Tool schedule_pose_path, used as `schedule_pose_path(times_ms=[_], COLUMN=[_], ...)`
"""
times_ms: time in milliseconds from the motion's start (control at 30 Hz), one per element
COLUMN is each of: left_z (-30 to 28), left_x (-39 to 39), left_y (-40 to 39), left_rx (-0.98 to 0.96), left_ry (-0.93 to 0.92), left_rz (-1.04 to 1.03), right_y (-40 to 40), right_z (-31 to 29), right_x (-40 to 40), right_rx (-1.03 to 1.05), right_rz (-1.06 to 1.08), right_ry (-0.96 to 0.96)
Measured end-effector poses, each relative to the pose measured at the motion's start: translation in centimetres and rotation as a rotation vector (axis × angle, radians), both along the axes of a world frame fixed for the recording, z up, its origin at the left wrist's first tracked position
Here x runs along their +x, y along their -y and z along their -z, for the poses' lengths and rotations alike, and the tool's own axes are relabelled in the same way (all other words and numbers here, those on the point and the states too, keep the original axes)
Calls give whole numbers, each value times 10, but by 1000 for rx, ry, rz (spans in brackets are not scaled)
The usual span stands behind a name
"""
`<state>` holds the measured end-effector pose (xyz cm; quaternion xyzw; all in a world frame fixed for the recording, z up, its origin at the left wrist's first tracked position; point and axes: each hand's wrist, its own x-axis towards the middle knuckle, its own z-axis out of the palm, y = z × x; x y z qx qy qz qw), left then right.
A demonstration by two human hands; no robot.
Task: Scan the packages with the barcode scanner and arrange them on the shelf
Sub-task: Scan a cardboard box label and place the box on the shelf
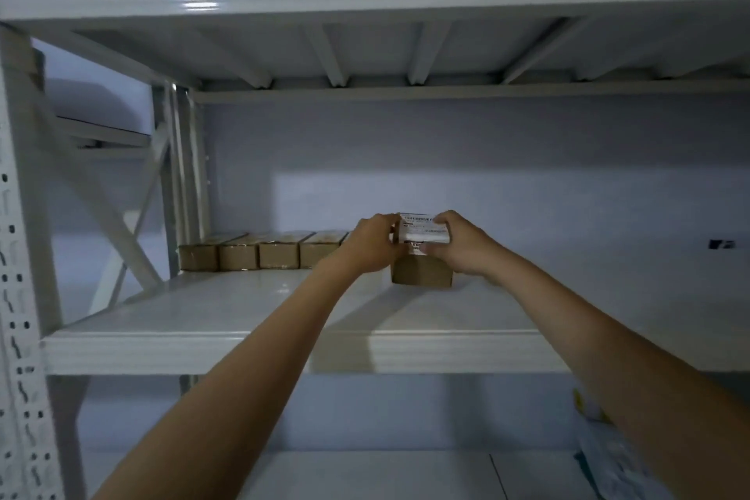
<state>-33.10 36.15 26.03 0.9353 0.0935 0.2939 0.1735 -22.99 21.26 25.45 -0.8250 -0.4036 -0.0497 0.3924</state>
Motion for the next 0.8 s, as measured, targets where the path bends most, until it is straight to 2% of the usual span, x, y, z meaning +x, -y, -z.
schedule_pose_path(times_ms=[100, 200, 400, 600, 800], left_z=[-8, -8, -15, -16, -3], left_x=[31, 53, 90, 120, 146], left_y=[-27, -44, -68, -94, -117], left_rx=[93, 107, 232, 390, 455], left_ry=[-120, -208, -254, -312, -266], left_rz=[-79, -134, -264, -316, -325], right_y=[-28, -48, -84, -120, -141], right_z=[-8, -11, -17, -16, -8], right_x=[28, 51, 90, 120, 153], right_rx=[-130, -263, -367, -408, -353], right_rz=[20, 36, 29, 34, 52], right_ry=[-7, 19, 80, 191, 214])
